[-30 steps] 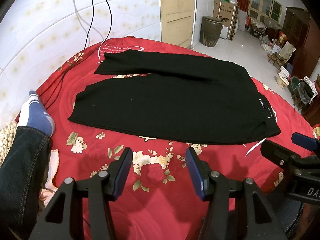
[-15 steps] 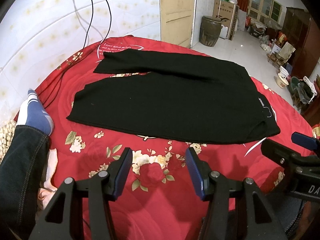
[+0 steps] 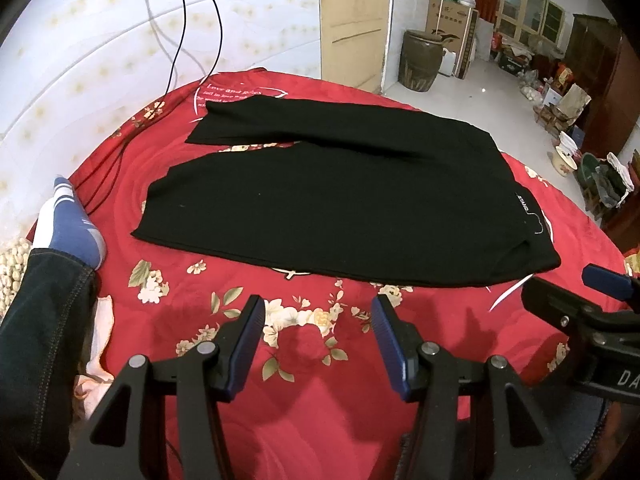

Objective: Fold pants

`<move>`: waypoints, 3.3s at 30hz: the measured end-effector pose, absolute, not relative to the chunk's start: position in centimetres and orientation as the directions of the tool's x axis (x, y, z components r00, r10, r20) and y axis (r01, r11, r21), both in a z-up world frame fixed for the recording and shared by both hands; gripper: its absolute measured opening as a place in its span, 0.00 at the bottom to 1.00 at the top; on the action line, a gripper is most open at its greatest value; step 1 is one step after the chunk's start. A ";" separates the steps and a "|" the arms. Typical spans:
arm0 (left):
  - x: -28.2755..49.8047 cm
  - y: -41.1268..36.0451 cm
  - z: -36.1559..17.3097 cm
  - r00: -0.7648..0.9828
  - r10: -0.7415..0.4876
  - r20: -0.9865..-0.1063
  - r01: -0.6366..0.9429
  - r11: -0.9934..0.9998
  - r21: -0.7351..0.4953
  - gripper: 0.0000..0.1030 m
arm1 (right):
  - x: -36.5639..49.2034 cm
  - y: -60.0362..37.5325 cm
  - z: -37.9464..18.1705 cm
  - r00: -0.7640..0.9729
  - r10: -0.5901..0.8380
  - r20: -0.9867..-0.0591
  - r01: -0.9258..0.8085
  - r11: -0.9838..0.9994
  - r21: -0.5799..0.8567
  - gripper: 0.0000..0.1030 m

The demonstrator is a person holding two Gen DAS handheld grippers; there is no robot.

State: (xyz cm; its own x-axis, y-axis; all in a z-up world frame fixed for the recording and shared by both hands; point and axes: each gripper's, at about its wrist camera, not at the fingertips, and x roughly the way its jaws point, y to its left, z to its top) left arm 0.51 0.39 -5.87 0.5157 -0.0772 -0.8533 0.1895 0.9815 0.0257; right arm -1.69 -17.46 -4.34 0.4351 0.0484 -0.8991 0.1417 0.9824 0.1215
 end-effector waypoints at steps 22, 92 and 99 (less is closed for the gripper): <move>0.5 0.4 -6.0 0.512 -0.076 -0.856 0.187 0.982 0.025 0.56 | -1.6 -17.5 -4.3 0.434 0.049 -0.900 0.142 0.982 0.122 0.98; 18.8 -4.3 -9.6 0.504 -0.114 -0.856 0.274 0.961 0.033 0.56 | 13.8 -26.7 -8.2 0.451 0.073 -0.890 0.087 0.988 0.125 0.93; 26.8 -4.1 -11.2 0.518 -0.101 -0.849 0.277 0.959 0.055 0.56 | 20.7 -29.5 -9.5 0.447 0.069 -0.892 0.061 0.992 0.107 0.83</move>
State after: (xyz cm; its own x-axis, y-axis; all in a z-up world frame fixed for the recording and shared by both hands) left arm 26.80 -4.08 -11.21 0.5178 -0.1013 -0.8495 0.2775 0.9592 0.0547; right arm 20.69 -29.53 -9.46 0.4471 0.0685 -0.8919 0.0612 0.9924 0.1069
